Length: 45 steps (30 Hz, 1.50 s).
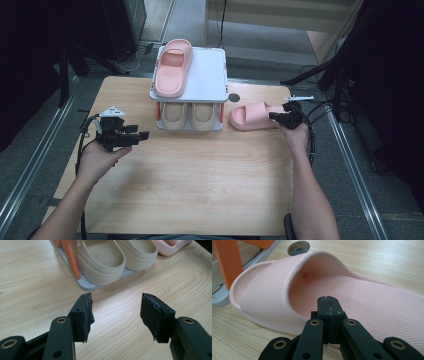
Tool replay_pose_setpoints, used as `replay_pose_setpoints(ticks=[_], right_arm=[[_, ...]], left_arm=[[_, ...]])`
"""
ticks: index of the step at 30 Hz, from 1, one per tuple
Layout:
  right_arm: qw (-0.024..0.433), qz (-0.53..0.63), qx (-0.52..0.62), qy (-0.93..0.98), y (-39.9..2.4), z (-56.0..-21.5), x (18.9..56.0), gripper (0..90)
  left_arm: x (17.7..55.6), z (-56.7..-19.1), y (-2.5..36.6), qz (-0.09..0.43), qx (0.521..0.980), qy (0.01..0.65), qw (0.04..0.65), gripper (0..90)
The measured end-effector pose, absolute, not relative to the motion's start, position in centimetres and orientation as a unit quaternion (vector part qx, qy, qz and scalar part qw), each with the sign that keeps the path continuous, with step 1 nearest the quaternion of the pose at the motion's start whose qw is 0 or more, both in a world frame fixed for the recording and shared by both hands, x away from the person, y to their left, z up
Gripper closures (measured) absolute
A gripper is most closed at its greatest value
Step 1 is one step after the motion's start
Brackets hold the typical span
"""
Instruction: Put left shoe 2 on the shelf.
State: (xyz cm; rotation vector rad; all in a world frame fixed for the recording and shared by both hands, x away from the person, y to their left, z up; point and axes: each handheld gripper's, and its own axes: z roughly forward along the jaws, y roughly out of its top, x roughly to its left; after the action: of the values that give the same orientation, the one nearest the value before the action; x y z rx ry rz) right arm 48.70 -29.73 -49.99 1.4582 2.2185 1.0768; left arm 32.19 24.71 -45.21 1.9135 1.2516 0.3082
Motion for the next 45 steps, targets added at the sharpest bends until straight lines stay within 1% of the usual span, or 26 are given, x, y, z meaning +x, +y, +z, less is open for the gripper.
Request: replay_pose_setpoints(ticks=[7,18,34,39,45], right_arm=[[0.131,0.364,0.496,0.777,-29.6,-49.9,48.2,90.0],[0.107,0.362,0.479,0.792,-29.1,-49.7,46.8,90.0],[0.103,0.360,0.450,0.811,-26.7,-49.2,44.3,90.0],[0.105,0.355,0.453,0.811,-25.8,-49.1,43.7,90.0],[0.095,0.363,0.463,0.803,-25.1,-49.1,43.4,90.0]], left_arm=[[32.2,-45.3,25.2,0.127,0.752,0.499,0.411,43.1],[32.5,-45.5,25.4,0.127,0.753,0.499,0.410,43.1],[34.1,-46.2,25.6,0.116,0.754,0.503,0.407,43.0],[34.5,-46.3,25.6,0.113,0.753,0.506,0.407,43.1],[34.9,-46.5,25.8,0.112,0.748,0.509,0.412,43.1]])
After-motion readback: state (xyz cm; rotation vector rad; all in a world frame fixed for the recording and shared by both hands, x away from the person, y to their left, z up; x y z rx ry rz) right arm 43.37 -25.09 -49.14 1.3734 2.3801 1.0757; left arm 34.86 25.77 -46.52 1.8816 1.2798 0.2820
